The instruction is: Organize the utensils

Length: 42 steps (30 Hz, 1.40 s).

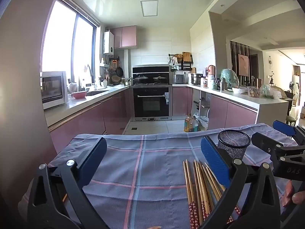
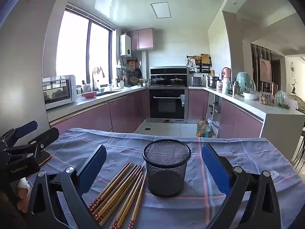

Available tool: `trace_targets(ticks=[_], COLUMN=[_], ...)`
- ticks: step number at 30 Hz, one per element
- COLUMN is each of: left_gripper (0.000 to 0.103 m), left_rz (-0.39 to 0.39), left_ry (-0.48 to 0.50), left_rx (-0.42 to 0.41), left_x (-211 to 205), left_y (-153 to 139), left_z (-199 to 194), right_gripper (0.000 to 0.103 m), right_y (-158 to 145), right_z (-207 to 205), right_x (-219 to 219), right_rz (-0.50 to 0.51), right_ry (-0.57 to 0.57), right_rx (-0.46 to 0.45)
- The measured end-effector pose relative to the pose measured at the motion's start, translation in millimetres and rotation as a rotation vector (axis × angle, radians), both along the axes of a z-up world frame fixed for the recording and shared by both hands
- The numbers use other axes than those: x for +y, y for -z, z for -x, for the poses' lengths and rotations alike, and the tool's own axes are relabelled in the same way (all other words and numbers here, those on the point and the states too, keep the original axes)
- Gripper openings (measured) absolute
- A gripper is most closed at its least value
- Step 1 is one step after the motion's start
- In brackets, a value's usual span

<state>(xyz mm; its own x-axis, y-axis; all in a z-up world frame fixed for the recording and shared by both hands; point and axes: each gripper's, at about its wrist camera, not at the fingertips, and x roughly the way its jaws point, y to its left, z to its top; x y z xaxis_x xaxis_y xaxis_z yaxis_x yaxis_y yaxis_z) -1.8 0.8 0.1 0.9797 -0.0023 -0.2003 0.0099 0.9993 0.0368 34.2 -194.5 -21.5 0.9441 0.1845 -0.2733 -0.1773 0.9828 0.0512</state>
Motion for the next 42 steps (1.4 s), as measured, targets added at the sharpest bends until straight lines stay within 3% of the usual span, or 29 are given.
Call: trace_targets(ticks=[42], left_gripper=[0.097], left_rz=[0.030], left_ry=[0.005], left_rx=[0.004], left_x=[3], left_y=[-1], left_z=[1], right_gripper=[0.097], right_y=[-3], right_z=[3], right_x=[9], right_rz=[0.022], right_ry=[0.016], right_rx=[-0.043])
